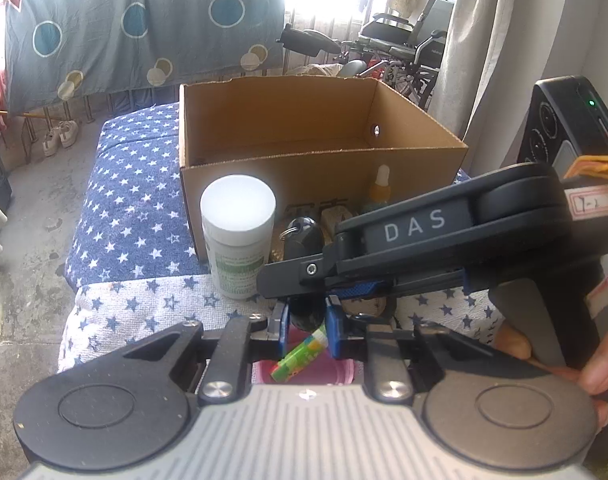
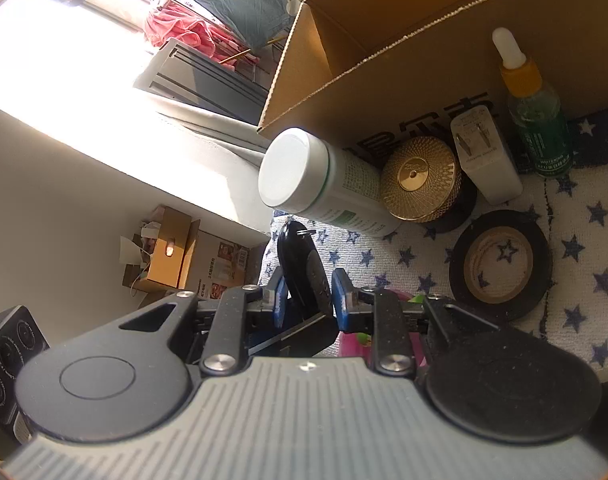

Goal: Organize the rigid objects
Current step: 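Carry the black fob into the box and release it with the right tool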

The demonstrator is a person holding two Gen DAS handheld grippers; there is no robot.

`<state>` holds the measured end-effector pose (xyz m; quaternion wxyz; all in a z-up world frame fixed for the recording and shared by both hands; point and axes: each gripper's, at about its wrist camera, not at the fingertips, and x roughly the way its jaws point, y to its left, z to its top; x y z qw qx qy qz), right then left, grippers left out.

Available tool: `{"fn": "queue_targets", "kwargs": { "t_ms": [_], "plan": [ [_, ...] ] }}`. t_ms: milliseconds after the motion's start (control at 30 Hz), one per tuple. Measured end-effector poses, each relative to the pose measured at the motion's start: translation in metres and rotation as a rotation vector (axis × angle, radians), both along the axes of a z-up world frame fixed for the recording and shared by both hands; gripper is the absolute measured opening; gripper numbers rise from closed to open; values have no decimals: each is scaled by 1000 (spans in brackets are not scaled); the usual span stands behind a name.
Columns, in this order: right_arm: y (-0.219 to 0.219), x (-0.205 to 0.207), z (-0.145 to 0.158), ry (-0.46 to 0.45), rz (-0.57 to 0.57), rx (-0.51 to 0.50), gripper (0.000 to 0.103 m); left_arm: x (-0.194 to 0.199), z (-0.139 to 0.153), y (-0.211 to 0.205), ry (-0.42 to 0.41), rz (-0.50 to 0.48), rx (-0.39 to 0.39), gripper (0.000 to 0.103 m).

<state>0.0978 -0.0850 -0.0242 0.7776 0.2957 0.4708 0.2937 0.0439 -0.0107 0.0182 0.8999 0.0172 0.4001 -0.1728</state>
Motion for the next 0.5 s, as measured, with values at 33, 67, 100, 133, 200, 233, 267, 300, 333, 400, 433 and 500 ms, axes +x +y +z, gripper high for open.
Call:
{"fn": "queue_targets", "kwargs": {
  "t_ms": [33, 67, 100, 133, 200, 233, 267, 300, 333, 400, 433, 500],
  "plan": [
    [2, 1, 10, -22, 1, -2, 23, 2, 6, 0, -12, -4, 0, 19],
    [0, 4, 20, -46, 3, -4, 23, 5, 15, -1, -28, -9, 0, 19],
    [3, 8, 31, -70, 8, -9, 23, 11, 24, -1, -39, -12, 2, 19],
    [1, 13, 39, -87, 12, -11, 23, 17, 31, -2, -45, -15, 3, 19],
    [-12, 32, 56, -104, 20, -10, 23, 38, 45, -3, -44, -17, 2, 19],
    [-16, 43, 62, -102, 24, -7, 23, 50, 50, -3, -39, -19, 3, 19],
    [-16, 57, 65, -91, 26, -2, 23, 63, 52, -4, -26, -19, -1, 20],
    [-16, 73, 68, -70, 28, -2, 23, 78, 53, -3, -4, -13, -14, 20],
    [-16, 90, 68, -45, 29, -4, 23, 94, 53, -3, 20, -7, -26, 20],
    [-23, 124, 65, 4, 32, -11, 23, 131, 47, -2, 75, 7, -43, 20],
    [-25, 141, 61, 35, 31, -16, 23, 149, 41, -1, 98, 13, -43, 20],
    [-24, 176, 48, 107, 22, -31, 22, 177, 30, -2, 139, 31, -31, 19]
  ]
}}
